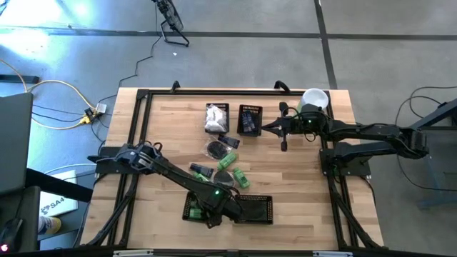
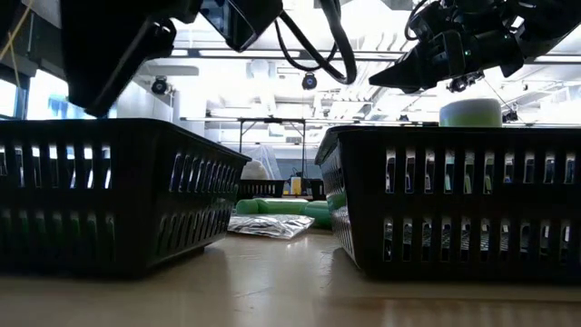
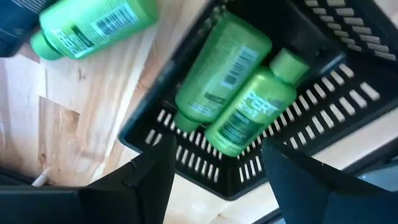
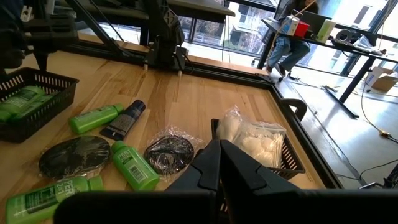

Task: Pick & Place Travel size toiletries
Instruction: Put the blue shave cream into the top right black bin

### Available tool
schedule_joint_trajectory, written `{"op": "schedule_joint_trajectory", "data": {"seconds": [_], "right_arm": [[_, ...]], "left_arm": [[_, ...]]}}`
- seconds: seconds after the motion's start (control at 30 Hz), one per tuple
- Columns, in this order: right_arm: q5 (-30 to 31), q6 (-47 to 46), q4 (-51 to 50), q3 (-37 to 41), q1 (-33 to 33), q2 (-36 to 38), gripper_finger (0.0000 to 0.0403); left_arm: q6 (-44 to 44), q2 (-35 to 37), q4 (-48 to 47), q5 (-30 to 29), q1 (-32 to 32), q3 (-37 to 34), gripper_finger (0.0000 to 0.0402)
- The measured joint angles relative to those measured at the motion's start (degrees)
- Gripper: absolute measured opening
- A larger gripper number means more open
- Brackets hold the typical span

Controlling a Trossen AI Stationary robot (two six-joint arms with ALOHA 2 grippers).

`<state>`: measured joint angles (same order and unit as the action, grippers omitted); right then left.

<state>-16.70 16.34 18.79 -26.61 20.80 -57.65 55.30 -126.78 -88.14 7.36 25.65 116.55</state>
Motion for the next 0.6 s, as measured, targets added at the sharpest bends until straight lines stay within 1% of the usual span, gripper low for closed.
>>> {"op": "schedule_joint_trajectory", "data": {"seconds": [0.13,0.23,0.3,0.33,0.47,0.6], "right_arm": [[0.0,0.0,0.0,0.0,0.0,0.0,0.0003],[0.0,0.0,0.0,0.0,0.0,0.0,0.0003],[0.0,0.0,0.0,0.0,0.0,0.0,0.0003],[0.0,0.0,0.0,0.0,0.0,0.0,0.0003],[0.0,0.0,0.0,0.0,0.0,0.0,0.0003],[0.0,0.0,-0.1,0.0,0.0,0.0,0.0003]], "left_arm": [[0.0,0.0,0.0,-2.3,-2.2,0.0,0.0232],[-1.4,0.0,0.2,-2.7,-4.1,0.0,0.0232],[-3.7,0.0,0.6,-4.6,-5.0,0.0,0.0231],[-5.2,0.0,1.0,-6.6,-5.2,0.0,0.0227],[-11.4,0.6,3.1,-13.1,-5.9,-0.1,0.0198],[-12.6,1.5,3.5,-20.4,-6.6,-0.1,0.0150]]}}
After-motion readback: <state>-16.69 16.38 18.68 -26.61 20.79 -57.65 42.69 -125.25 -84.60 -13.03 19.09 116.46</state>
